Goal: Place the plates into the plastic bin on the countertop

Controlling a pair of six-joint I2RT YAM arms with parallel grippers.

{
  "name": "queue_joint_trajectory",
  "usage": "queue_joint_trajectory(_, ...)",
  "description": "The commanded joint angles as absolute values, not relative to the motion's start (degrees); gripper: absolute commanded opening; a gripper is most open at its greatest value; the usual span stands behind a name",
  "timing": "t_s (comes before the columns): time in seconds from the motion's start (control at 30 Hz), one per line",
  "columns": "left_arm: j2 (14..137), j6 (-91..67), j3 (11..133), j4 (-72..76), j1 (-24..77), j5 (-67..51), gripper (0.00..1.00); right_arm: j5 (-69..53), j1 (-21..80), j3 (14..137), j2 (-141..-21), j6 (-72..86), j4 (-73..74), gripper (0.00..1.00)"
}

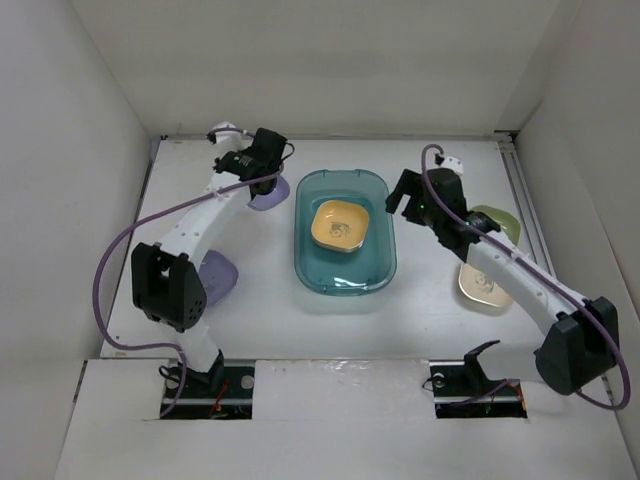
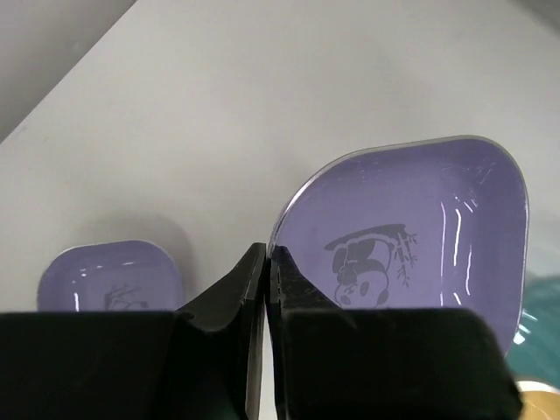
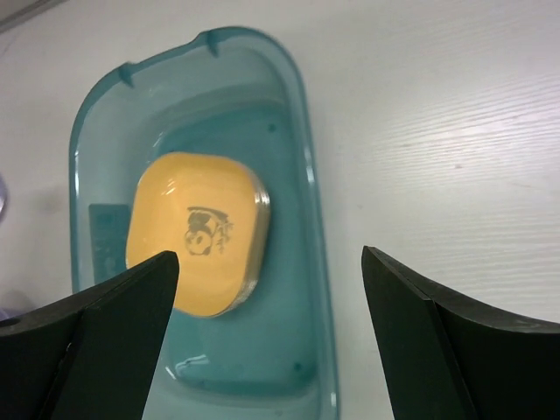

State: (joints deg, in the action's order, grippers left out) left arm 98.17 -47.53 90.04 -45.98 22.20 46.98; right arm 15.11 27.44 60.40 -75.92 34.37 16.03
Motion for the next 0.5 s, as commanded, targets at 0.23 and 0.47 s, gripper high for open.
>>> queue_joint_trajectory(0.23,91.14,-23.05,95.98,-27.61,30.94,27.23,0.00,12.22,14.51,56.87,-63.11,28.92,18.72,0.92)
queue_joint_trajectory(0.47,96.75,-18.19,93.43,-22.24,30.94,7.57,0.00,7.65,4.75,55.63,-57.13,26.64,22.23,0.92)
